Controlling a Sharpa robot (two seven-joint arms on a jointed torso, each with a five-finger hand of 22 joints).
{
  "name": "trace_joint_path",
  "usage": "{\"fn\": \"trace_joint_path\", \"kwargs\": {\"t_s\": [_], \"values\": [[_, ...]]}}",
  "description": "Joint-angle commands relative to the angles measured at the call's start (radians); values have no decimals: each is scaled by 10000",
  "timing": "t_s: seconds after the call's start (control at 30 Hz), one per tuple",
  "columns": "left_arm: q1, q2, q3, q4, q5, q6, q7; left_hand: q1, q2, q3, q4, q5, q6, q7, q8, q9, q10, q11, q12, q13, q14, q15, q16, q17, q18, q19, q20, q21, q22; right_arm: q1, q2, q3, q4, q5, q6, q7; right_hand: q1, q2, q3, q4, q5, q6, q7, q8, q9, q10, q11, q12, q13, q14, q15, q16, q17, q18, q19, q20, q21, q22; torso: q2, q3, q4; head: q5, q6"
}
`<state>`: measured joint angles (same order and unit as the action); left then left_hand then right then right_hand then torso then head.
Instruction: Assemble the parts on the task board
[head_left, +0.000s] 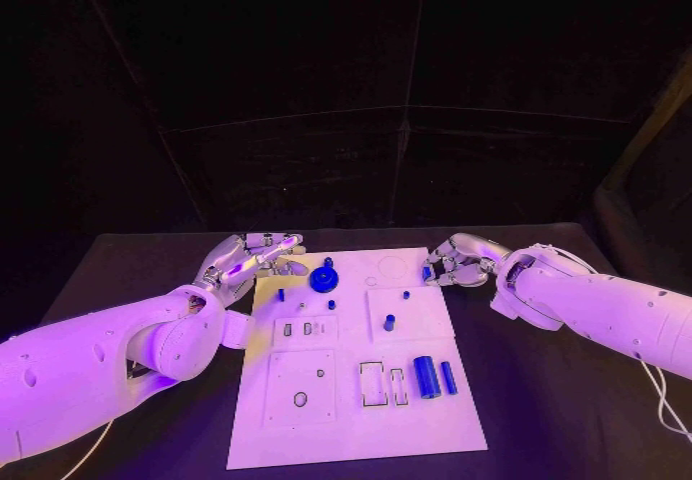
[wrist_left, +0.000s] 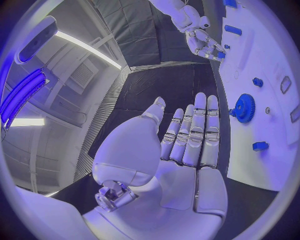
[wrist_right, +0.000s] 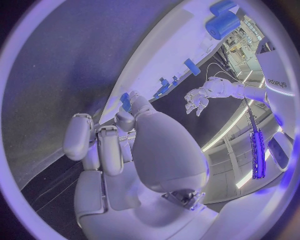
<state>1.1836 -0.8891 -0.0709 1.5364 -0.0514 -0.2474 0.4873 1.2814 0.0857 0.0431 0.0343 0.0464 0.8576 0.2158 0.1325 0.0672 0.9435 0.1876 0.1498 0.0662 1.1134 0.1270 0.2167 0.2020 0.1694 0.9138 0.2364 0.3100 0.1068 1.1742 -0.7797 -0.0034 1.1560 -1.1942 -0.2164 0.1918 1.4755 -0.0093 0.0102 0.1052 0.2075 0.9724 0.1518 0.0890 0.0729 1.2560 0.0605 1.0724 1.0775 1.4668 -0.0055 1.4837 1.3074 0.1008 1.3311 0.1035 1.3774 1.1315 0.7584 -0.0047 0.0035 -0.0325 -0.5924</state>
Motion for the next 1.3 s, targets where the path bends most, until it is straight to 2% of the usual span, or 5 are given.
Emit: {"fn": "trace_joint_path", "kwargs": {"t_s": [0.03,0.43,0.83,1.0,1.3], "values": [[11,-3,8,12,-21,133,9,-12,70,9,-63,34,57,301,-44,-8,74,-8,-60,-7,46,-8,-41,17,139,68,-4,-39,-17,9,28,1,-14,-100,105,-8,9,151,121,-3,-102,133,-22,60,10,82,-14,60,28,676,-84,26,980,-145,12,-71,11,22,2,3,7,11,-7],[11,-2,8,-2,-21,151,-6,-12,70,9,-63,34,57,301,-44,-8,74,-8,-60,-7,46,-8,-41,17,139,68,-4,-39,-17,5,93,2,-55,-122,-81,-73,-1,305,320,-6,-211,450,-110,165,24,208,-83,192,153,675,-137,15,978,-163,74,-114,59,123,1,9,-6,0,-26],[11,2,8,-23,-21,185,-43,-12,70,9,-63,34,57,301,-44,-8,74,-8,-60,-7,46,-8,-41,17,139,68,-4,-39,-17,4,112,5,103,-3,-947,-307,-49,589,701,9,-246,848,-274,306,41,564,-220,612,548,697,-252,39,1047,-175,137,-219,104,202,-2,12,-1,1,-30],[13,-23,8,2,-21,176,-45,-12,70,9,-63,34,57,301,-44,-8,74,-8,-60,-7,46,-8,-41,17,139,68,-4,-39,-17,7,-17,8,522,102,-1340,-510,-17,678,896,-42,-241,966,-326,347,49,629,-267,672,613,703,-295,44,1064,-183,168,-262,125,244,-16,-1,-6,-1,-23],[20,-79,8,65,-33,152,-46,-12,70,9,-63,34,57,301,-44,-8,74,-8,-60,-7,46,-8,-41,17,139,68,-4,-39,-17,36,-255,18,2134,148,-1770,-1472,-42,717,1028,-58,-209,965,-331,328,38,648,-278,671,622,706,-312,43,1068,-185,176,-285,128,248,-69,-44,3,32,-45]]}}
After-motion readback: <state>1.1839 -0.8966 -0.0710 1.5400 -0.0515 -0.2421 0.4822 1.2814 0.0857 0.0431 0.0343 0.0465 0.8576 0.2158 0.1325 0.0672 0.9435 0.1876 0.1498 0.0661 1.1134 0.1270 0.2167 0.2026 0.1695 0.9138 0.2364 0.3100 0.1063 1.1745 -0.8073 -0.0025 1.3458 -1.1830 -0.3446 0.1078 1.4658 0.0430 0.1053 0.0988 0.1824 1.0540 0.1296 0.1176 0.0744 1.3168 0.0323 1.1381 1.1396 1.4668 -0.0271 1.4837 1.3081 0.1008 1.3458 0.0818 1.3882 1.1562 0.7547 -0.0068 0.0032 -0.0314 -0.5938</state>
